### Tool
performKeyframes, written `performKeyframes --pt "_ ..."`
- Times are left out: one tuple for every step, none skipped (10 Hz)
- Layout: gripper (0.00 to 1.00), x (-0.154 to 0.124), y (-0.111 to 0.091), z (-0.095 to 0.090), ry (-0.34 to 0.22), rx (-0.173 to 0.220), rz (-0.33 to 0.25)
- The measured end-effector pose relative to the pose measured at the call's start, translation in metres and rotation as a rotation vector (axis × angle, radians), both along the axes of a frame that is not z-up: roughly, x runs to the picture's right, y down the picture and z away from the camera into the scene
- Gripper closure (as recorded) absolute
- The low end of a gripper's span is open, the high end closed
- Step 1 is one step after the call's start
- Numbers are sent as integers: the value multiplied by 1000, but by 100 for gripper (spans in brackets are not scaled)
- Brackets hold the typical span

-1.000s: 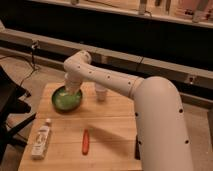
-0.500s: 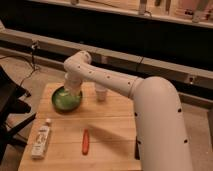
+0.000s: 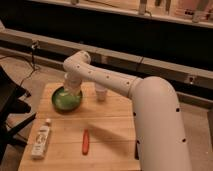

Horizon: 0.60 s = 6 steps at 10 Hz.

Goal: Place the white sponge in the ceramic bowl

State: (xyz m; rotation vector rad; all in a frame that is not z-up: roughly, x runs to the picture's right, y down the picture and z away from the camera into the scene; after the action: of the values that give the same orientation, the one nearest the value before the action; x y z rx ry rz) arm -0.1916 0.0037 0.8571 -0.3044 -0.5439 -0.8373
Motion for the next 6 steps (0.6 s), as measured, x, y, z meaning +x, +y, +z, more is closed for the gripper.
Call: performKeyframes --pt "52 0 0 0 -1 0 -1" --pt "52 -1 0 1 -3 -1 -2" --pt "52 -2 1 1 -4 -1 -4" --pt "52 -2 1 1 -6 -1 -5" --pt "52 -3 1 1 -7 -2 -7" --pt "52 -2 1 2 -7 -2 -8"
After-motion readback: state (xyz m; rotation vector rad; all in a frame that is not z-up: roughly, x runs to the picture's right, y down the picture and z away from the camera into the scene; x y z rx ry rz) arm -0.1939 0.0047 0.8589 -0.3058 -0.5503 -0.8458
